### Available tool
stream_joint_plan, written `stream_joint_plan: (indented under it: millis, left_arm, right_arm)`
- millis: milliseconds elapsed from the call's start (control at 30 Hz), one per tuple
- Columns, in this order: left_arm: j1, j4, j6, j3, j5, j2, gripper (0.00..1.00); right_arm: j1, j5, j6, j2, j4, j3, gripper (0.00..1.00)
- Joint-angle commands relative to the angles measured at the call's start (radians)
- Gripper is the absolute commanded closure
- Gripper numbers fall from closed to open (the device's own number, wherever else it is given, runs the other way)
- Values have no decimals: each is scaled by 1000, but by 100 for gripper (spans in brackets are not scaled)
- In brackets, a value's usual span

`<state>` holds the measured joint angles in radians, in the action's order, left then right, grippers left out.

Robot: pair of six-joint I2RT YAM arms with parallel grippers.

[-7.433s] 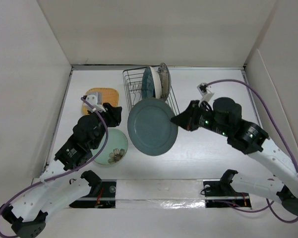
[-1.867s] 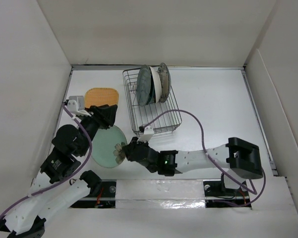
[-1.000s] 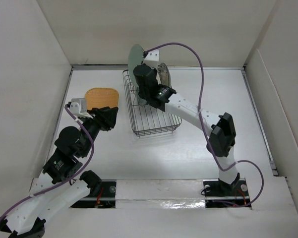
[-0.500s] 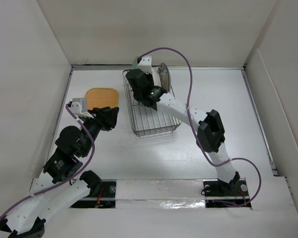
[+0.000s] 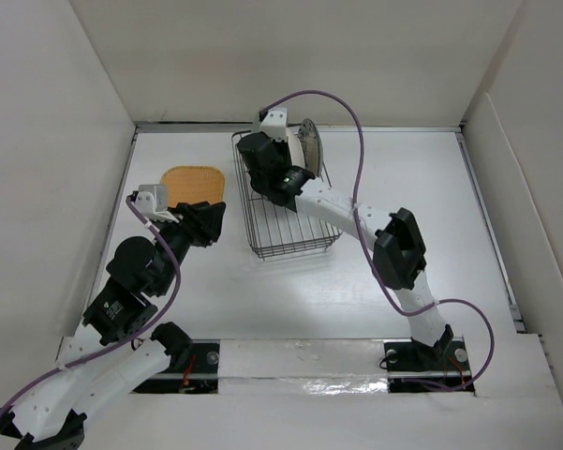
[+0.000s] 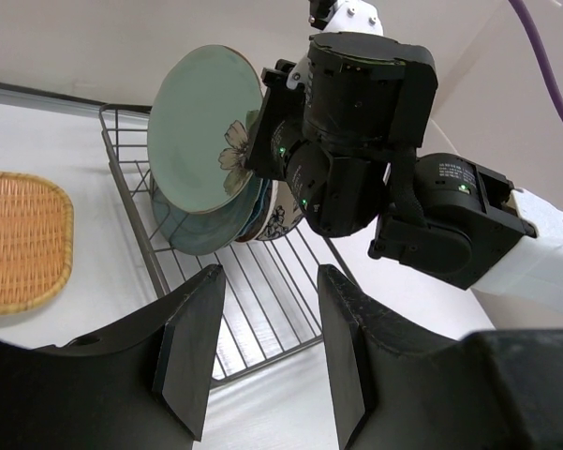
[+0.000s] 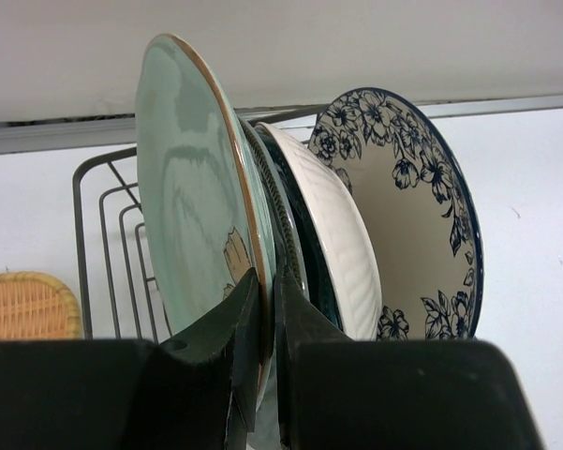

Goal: Load the plates into the dish rack

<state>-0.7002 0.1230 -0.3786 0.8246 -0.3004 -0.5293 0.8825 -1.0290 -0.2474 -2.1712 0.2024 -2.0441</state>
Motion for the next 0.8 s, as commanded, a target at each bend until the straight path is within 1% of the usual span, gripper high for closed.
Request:
stream_joint_plan:
  millis: [0,133,267,400,433,600,700,767]
  left_arm:
    - [-5,-39,0,-2,-11,-9,59]
    - [-5,-36,1,-1,-22,-9,59]
    - [-5,-34,0,1,-32,-11,59]
    - [-5,-28,1,1,-69,-2,61]
    - [-5,-29,3,-1,-71,3,61]
    - [-5,-36,4,-2,-68,0,61]
    - [-5,-36,4,-2,-66,0,61]
    - [-5,-34,4,-2,-68,-3,61]
  right_arm:
    - [3,-111,49,100,-143,-1,100]
    - [3,-109,20,76,-117,5,100]
    - [12,-109,34,88,-161,32,100]
    - [12,-129,91,111,-192,31,100]
    - [12,-128,105,119,-246,39,100]
    - [12,-137,157,140,-287,47,100]
    - [12,-141,139,134,-288,71,100]
    - [12,-114,113,133,-276,85,100]
